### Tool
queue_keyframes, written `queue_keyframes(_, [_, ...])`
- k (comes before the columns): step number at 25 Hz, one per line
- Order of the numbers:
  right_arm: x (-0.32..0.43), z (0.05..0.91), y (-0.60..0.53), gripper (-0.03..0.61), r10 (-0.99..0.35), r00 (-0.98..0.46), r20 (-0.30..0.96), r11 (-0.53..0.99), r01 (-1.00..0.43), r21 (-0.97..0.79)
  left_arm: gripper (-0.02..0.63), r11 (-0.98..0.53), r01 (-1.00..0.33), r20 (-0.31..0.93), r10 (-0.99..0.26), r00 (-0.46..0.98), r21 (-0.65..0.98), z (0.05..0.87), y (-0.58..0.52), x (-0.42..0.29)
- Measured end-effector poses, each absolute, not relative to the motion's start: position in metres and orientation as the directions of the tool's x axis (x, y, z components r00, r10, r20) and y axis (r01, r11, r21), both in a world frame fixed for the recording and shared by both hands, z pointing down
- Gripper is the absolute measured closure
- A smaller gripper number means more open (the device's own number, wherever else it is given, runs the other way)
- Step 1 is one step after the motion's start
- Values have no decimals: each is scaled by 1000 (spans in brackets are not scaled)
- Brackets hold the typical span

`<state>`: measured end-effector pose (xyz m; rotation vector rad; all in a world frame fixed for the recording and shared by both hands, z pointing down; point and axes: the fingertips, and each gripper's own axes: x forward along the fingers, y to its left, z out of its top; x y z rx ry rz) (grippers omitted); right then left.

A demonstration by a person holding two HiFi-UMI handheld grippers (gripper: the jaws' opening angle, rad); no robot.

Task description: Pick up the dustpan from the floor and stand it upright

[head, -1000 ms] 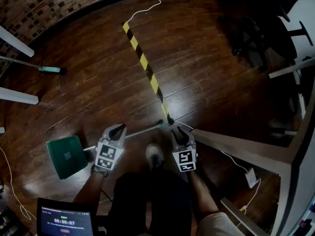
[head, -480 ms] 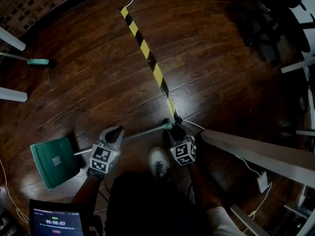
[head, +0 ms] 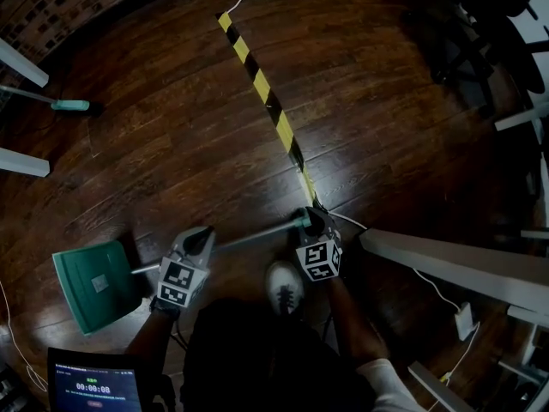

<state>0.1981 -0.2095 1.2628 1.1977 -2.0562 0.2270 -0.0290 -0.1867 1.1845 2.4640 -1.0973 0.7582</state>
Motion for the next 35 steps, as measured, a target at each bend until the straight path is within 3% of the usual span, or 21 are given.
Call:
queue_keyframes(14, [220,1155,-217,499,-731,-216,648,484,-833,268,614,-523,-840,535,-673,511,143,1118,-181,-38])
queue_keyframes(21, [202,1041,-231,500,-747,-158,646,470,-813,344,614,-382,-901,534,-727,431,207,1015,-169,-72])
queue_keyframes(35, [143,826,-254,477,-724,-80,685,558,-652,514,614,-269,-948,560,-765,317,169,789,-166,-127])
